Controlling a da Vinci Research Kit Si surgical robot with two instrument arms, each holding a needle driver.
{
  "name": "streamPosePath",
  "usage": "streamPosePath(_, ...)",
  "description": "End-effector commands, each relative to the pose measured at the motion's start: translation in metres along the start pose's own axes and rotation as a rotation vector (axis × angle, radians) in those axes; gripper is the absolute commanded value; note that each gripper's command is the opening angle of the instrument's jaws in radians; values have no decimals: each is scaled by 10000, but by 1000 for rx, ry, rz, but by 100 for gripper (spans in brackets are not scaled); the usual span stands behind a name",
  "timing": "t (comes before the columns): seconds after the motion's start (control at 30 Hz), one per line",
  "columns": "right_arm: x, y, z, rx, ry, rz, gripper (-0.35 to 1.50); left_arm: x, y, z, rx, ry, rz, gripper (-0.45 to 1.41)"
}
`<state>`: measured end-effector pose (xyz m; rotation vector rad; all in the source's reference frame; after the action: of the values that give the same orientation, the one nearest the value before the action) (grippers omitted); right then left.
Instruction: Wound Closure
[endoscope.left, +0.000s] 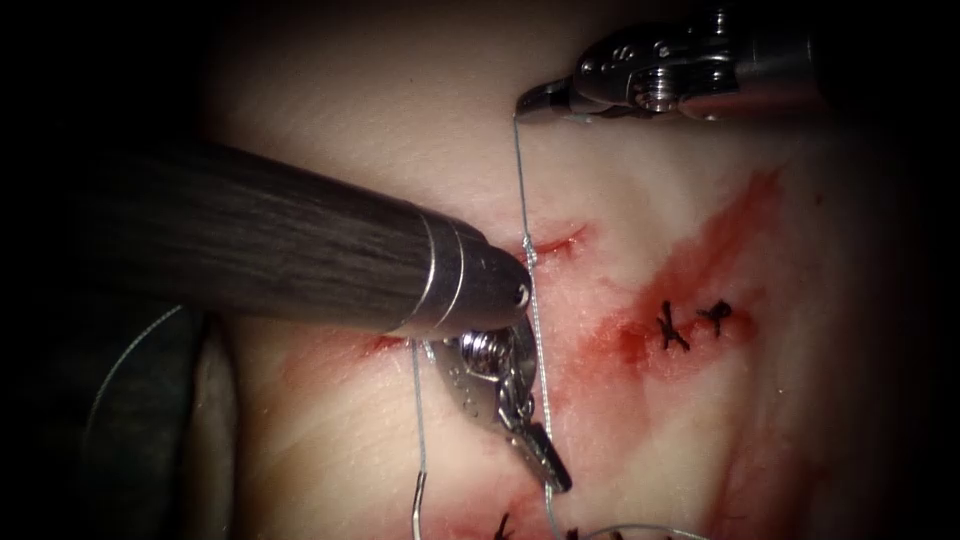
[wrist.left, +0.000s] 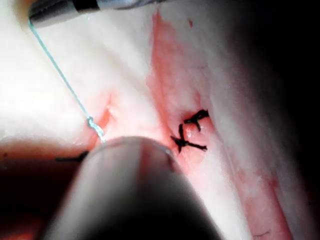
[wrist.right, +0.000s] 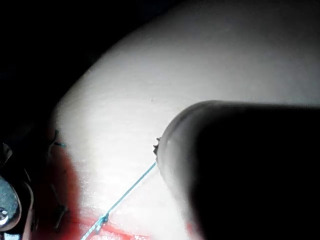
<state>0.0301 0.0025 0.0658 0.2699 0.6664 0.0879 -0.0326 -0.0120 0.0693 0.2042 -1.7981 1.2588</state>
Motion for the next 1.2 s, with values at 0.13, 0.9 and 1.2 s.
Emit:
streamPosePath(0.13,10,7,5,-15,-12,45,-35,6,-3,13,12,-9,-2,-45)
streamPosePath(0.9,12,-22,-17,-31,3,-22,96,-28,28,1,-86,-90,37,-45)
streamPosePath(1.2,-1,-70,-96,-101,199,66,88,-72,27,-58,-73,-57,199,-45)
